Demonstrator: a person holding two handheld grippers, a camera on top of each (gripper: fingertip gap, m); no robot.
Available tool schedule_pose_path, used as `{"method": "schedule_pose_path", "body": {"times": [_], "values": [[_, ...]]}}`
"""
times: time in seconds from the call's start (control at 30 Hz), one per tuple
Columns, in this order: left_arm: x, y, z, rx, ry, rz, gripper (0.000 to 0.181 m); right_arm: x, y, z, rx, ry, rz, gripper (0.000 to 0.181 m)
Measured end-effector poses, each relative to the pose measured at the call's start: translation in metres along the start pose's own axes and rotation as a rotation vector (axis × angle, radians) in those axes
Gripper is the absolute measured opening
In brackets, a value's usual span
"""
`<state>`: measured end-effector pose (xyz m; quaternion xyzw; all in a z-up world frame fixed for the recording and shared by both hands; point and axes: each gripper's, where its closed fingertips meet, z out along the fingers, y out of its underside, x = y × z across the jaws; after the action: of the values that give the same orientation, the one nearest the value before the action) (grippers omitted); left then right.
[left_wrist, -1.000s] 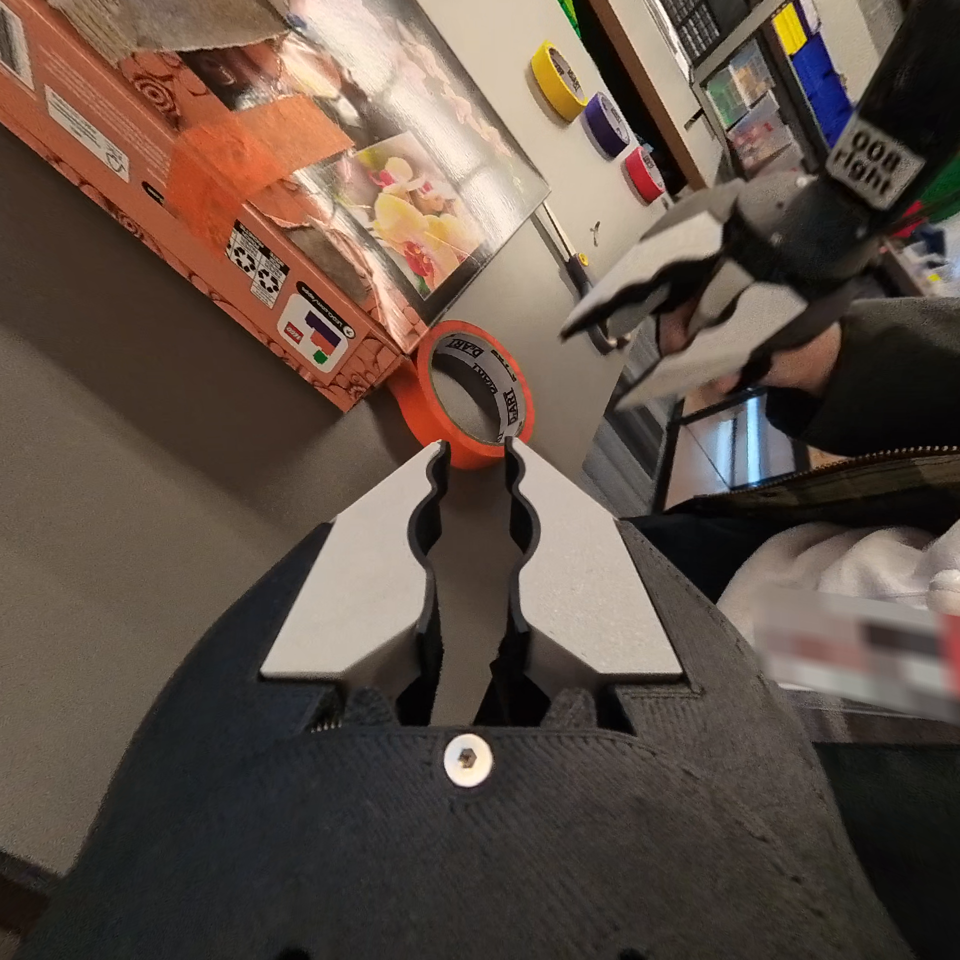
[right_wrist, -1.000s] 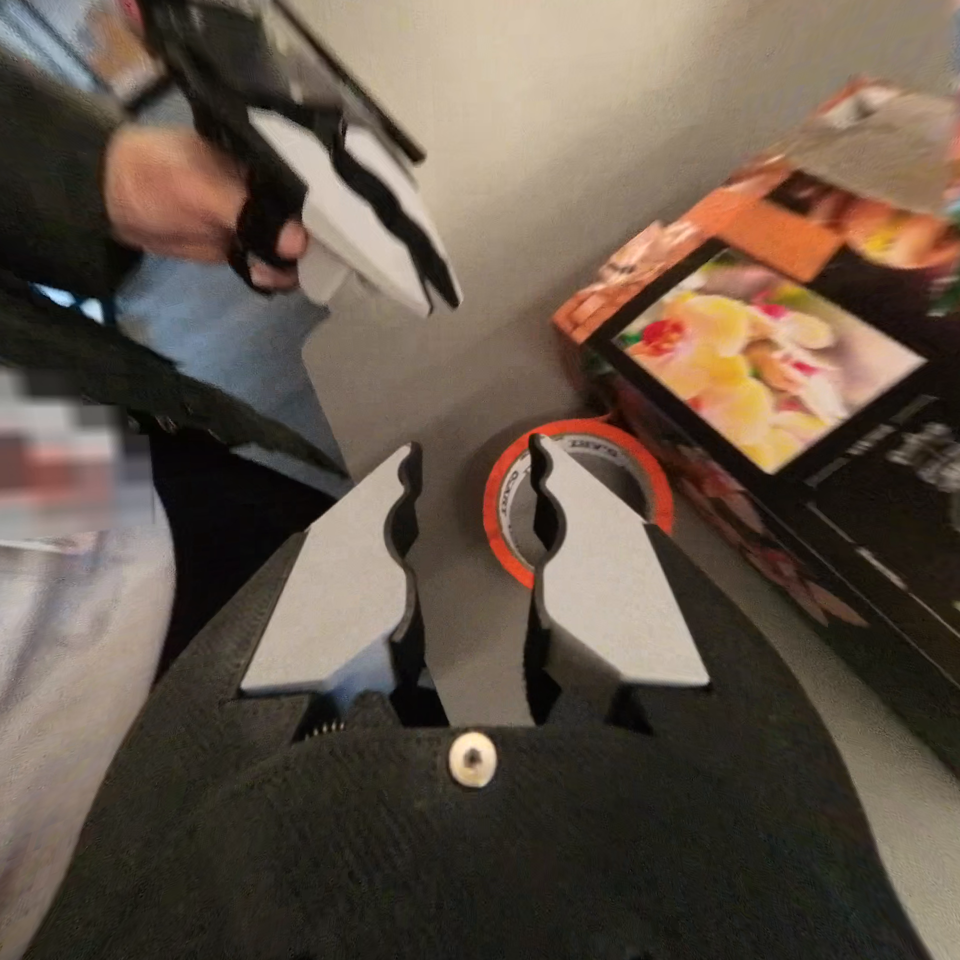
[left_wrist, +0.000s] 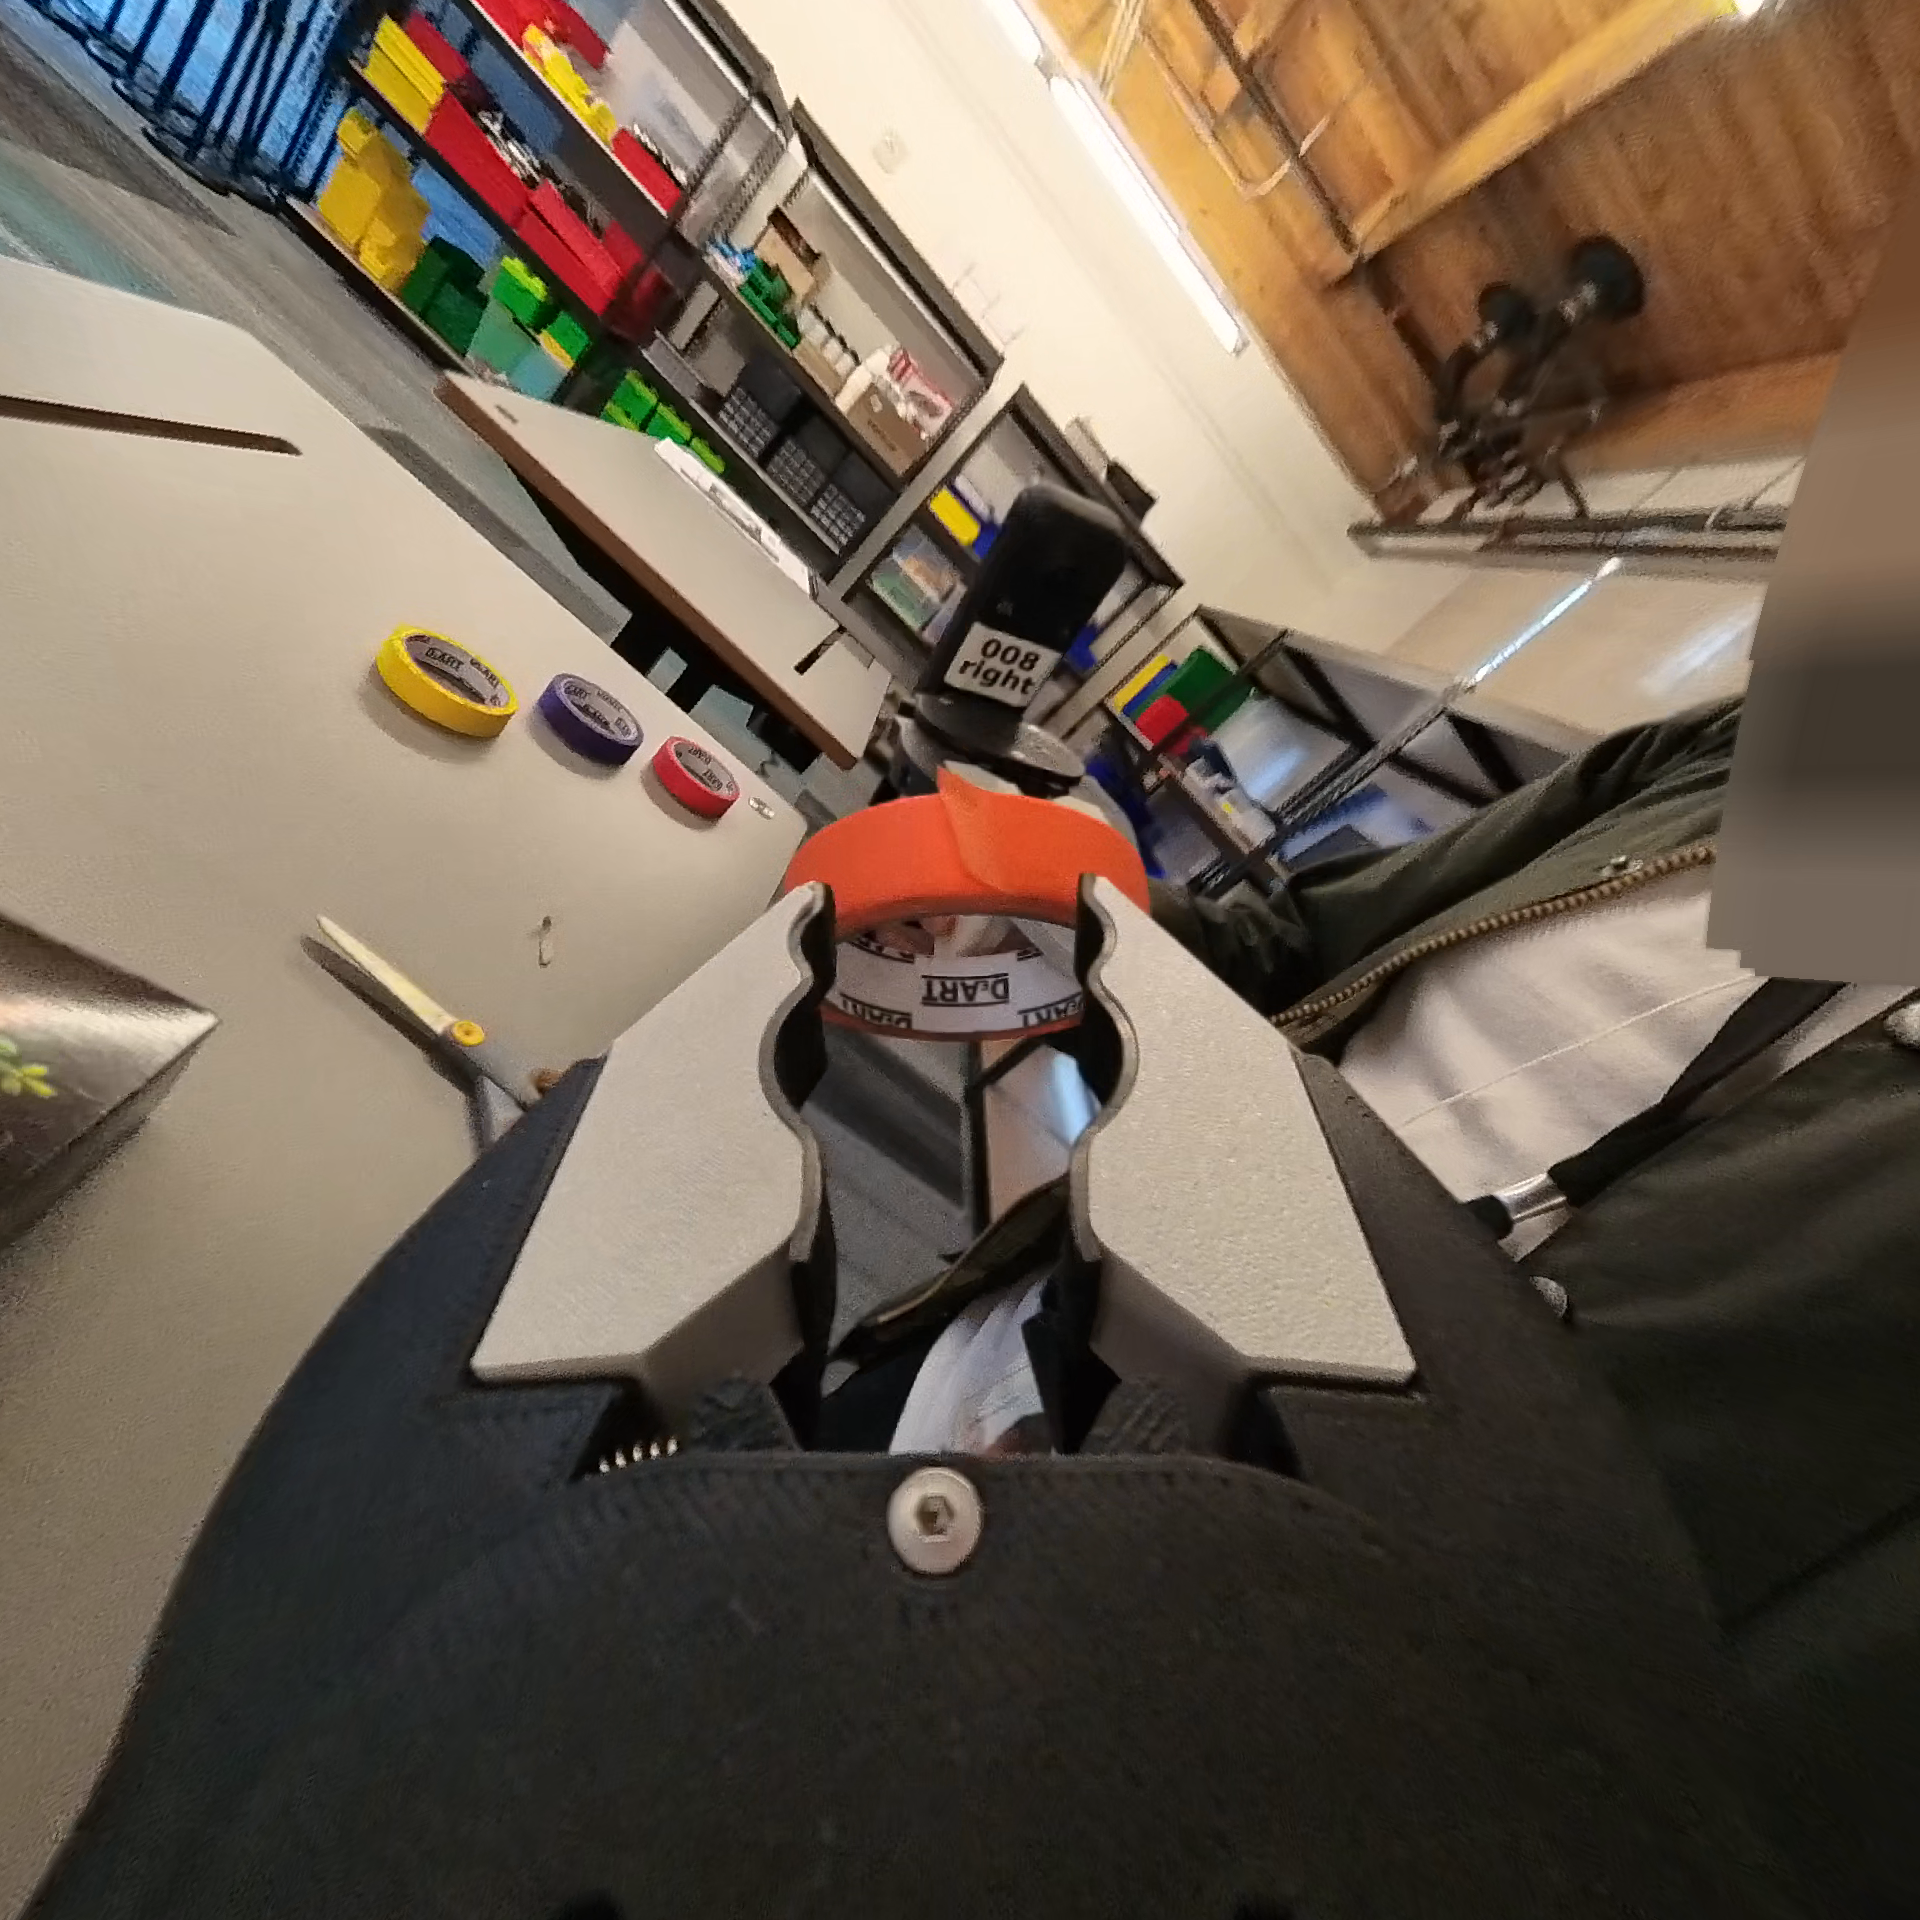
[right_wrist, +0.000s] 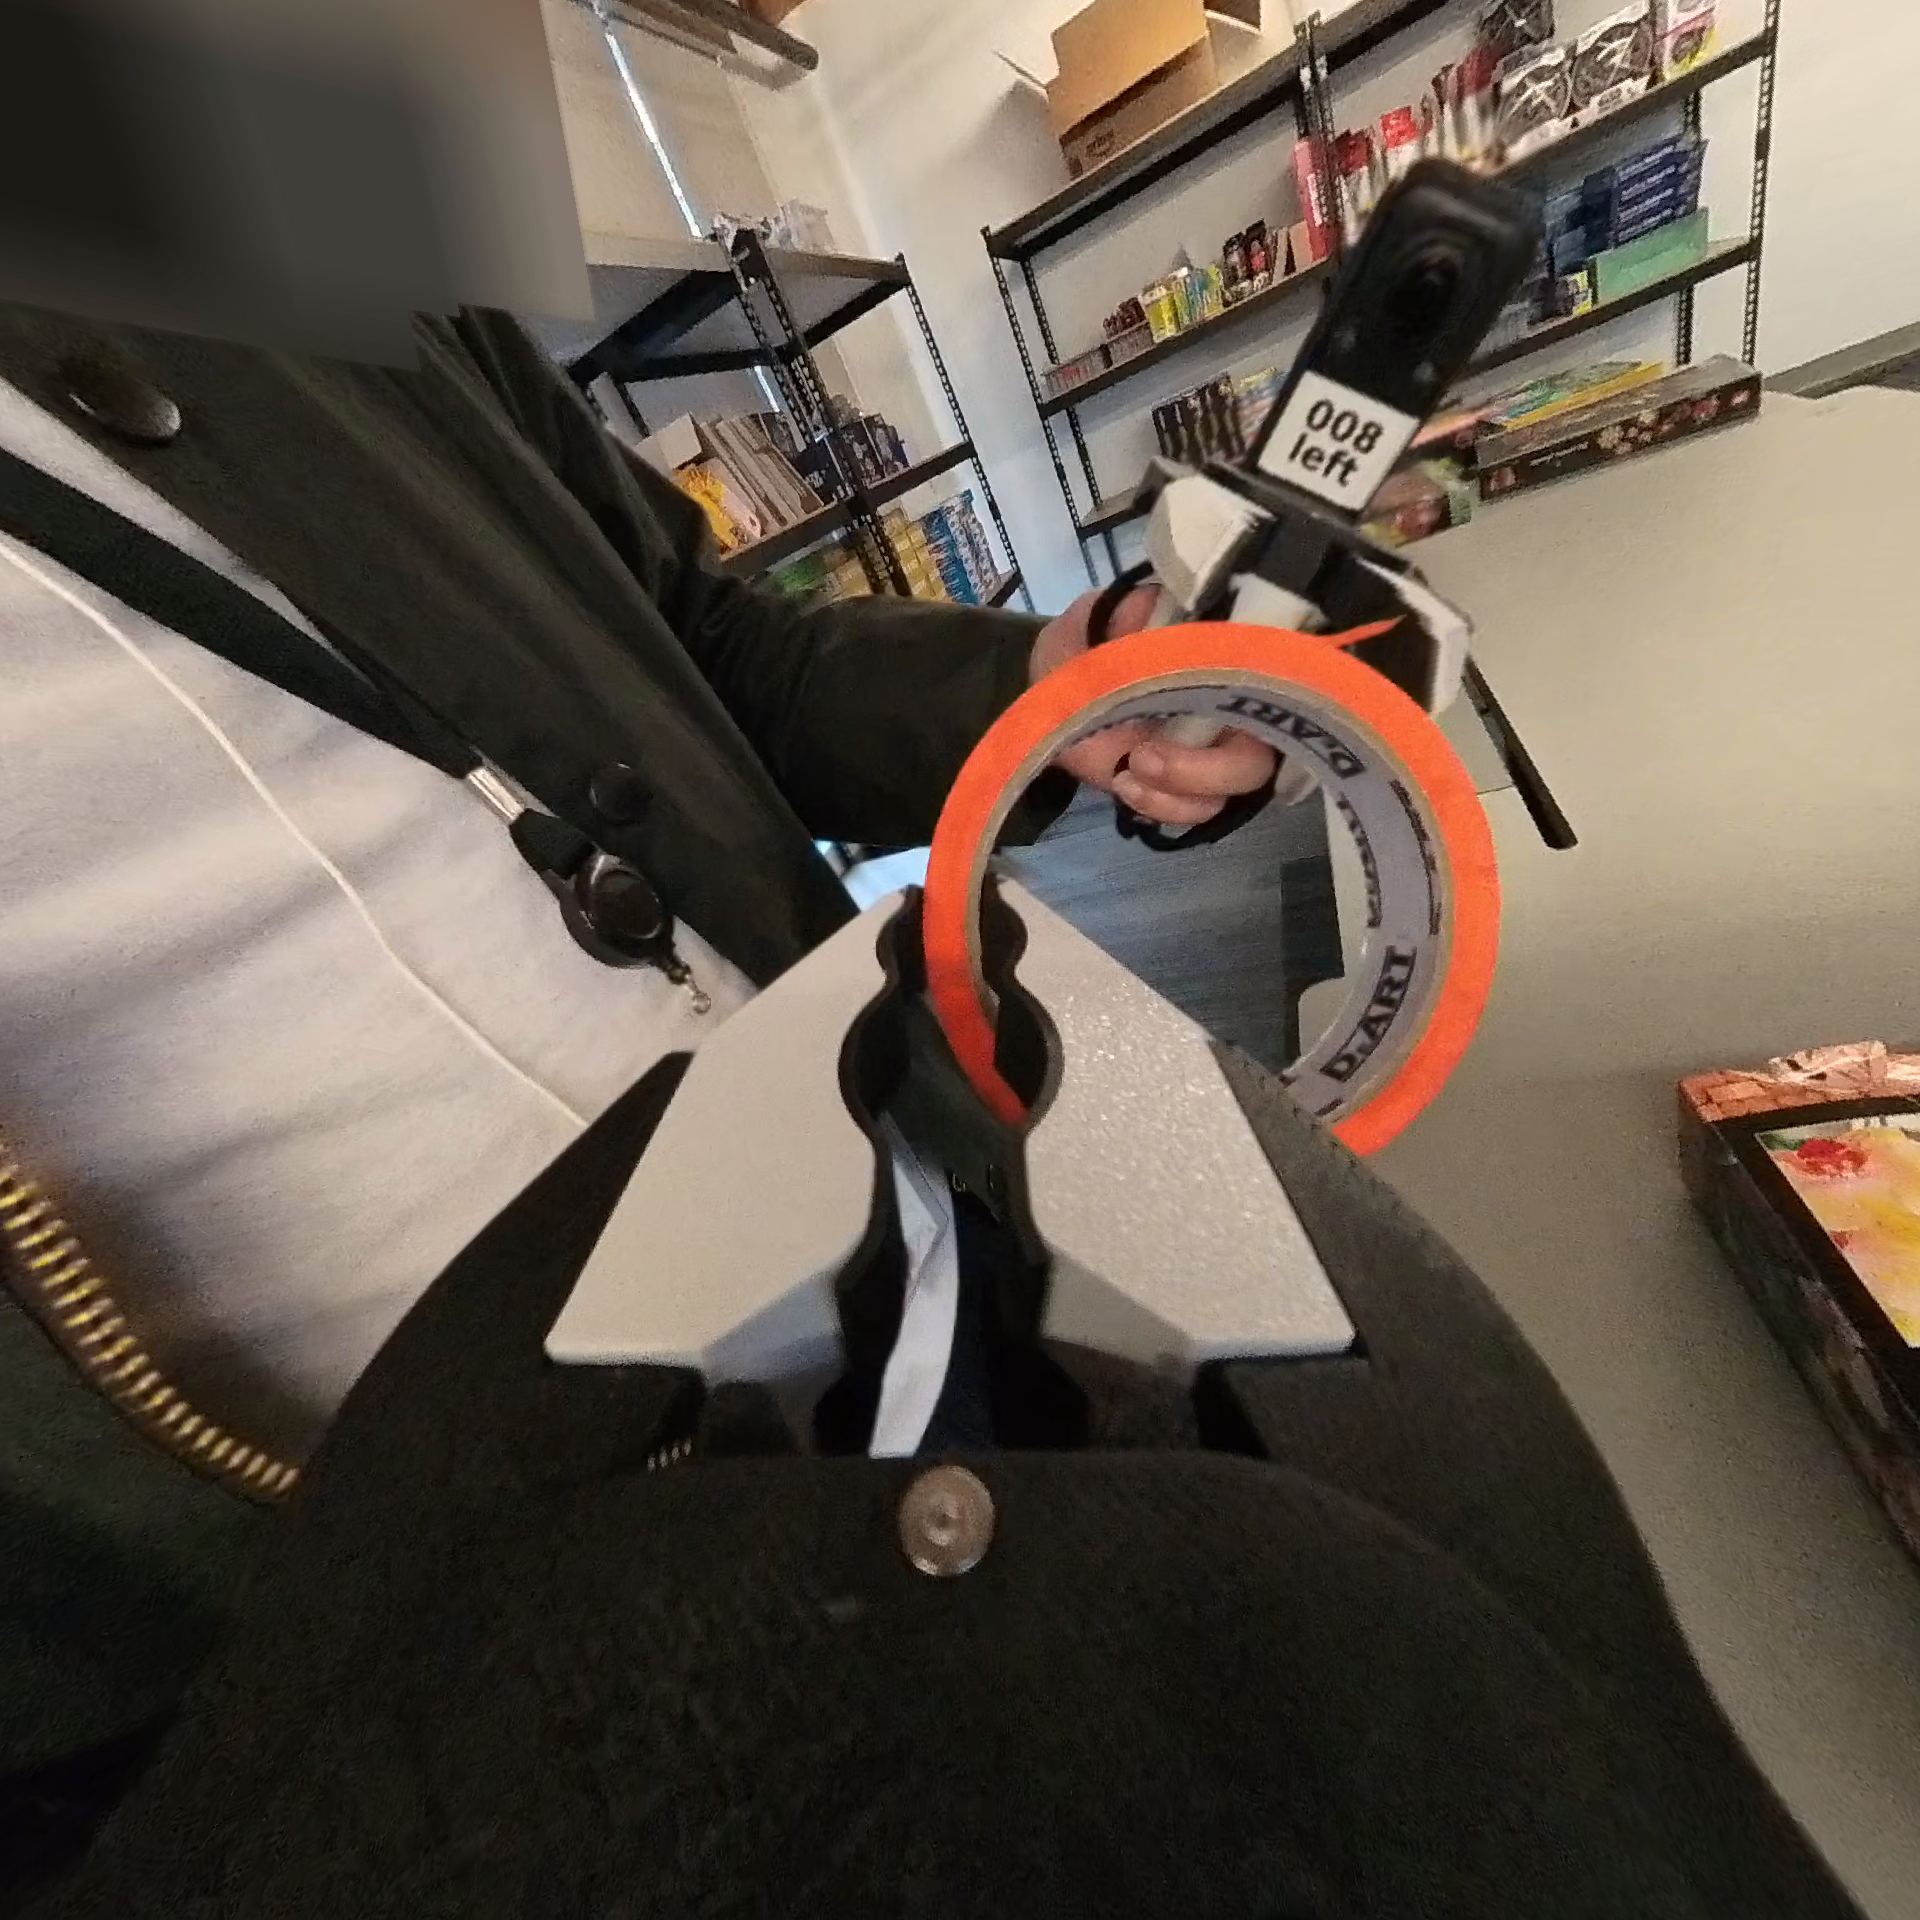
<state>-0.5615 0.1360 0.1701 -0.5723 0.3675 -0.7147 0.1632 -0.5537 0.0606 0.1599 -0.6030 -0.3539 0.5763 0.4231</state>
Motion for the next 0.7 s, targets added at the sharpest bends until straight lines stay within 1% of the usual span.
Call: {"method": "schedule_pose_path", "body": {"times": [0.1, 0.13, 0.2, 0.3, 0.4, 0.47, 0.53, 0.6, 0.7], "values": [[0.010, -0.002, 0.014, -0.073, 0.003, 0.072, 0.039, -0.009, -0.003, -0.001, -0.015, -0.001, -0.060, 0.009], [0.015, -0.004, 0.018, -0.089, 0.019, 0.082, 0.033, -0.011, -0.004, -0.002, -0.022, 0.002, -0.071, 0.009], [0.021, -0.009, 0.024, -0.101, 0.037, 0.100, 0.030, -0.013, -0.006, -0.005, -0.032, 0.008, -0.087, 0.009], [0.024, -0.010, 0.029, -0.129, 0.034, 0.140, 0.020, -0.013, -0.008, -0.010, -0.049, 0.001, -0.095, 0.009], [0.023, -0.007, 0.032, -0.152, 0.039, 0.121, 0.019, -0.009, -0.004, -0.013, -0.086, 0.012, -0.105, 0.009], [0.023, -0.009, 0.033, -0.134, 0.050, 0.089, 0.020, -0.010, -0.003, -0.015, -0.093, 0.010, -0.111, 0.009], [0.024, -0.010, 0.033, -0.123, 0.066, 0.071, 0.014, -0.010, -0.003, -0.016, -0.089, 0.009, -0.111, 0.009], [0.025, -0.010, 0.034, -0.118, 0.076, 0.073, 0.003, -0.008, -0.001, -0.017, -0.093, 0.017, -0.111, 0.009], [0.019, -0.009, 0.035, -0.128, 0.038, 0.075, 0.002, -0.008, 0.001, -0.019, -0.091, 0.021, -0.106, 0.009]]}}
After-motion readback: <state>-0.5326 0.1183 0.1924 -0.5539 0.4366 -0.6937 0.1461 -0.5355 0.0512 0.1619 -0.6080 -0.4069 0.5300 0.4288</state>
